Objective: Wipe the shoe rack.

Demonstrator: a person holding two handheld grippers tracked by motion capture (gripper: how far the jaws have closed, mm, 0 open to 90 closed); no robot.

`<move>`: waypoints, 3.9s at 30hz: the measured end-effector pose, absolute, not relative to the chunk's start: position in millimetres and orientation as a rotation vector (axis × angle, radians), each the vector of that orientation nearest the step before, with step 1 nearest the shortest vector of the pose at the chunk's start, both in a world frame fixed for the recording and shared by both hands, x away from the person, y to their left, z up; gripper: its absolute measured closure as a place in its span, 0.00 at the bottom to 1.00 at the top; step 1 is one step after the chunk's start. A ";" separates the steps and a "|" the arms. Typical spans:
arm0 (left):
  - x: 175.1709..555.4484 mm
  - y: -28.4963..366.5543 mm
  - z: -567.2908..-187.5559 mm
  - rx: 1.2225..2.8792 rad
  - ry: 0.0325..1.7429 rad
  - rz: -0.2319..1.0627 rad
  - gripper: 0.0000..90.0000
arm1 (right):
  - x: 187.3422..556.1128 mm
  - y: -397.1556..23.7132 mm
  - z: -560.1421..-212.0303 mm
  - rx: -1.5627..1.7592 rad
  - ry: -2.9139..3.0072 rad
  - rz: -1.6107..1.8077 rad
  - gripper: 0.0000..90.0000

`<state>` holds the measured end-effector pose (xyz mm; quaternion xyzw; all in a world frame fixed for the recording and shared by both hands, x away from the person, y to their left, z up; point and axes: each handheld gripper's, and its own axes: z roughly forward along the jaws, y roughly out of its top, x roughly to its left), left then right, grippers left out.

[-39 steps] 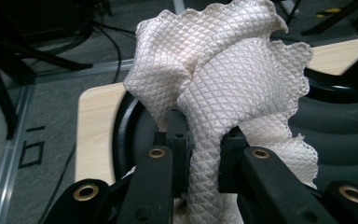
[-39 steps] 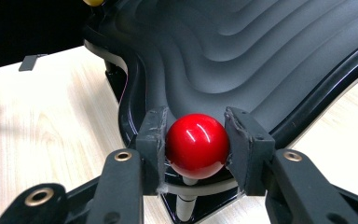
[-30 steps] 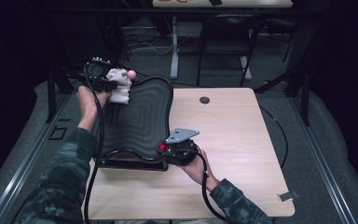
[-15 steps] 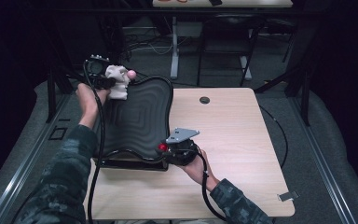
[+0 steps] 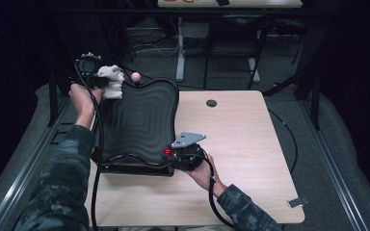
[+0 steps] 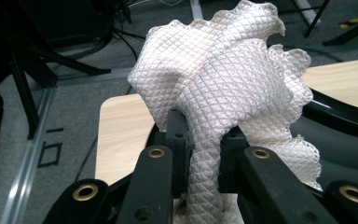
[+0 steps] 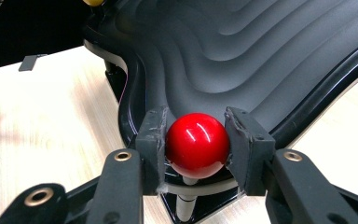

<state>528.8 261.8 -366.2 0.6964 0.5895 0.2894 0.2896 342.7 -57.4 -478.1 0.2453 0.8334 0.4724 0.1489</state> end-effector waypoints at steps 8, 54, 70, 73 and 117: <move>523.9 274.1 -365.7 1.812 1.605 0.765 0.88 | 342.5 -57.3 -478.2 0.708 2.396 1.358 0.67; 409.3 319.6 -442.9 1.832 1.564 0.665 0.88 | 342.4 -56.9 -479.0 0.706 2.392 1.344 0.66; 384.2 314.4 -450.6 1.881 1.568 0.747 0.88 | 342.6 -57.3 -479.8 0.706 2.392 1.351 0.66; 383.5 316.3 -450.4 1.863 1.567 0.734 0.88 | 342.6 -57.5 -480.1 0.704 2.392 1.354 0.66; 449.2 236.0 -341.6 1.867 1.229 0.746 0.88 | 340.8 -57.2 -484.7 0.720 2.383 1.346 0.66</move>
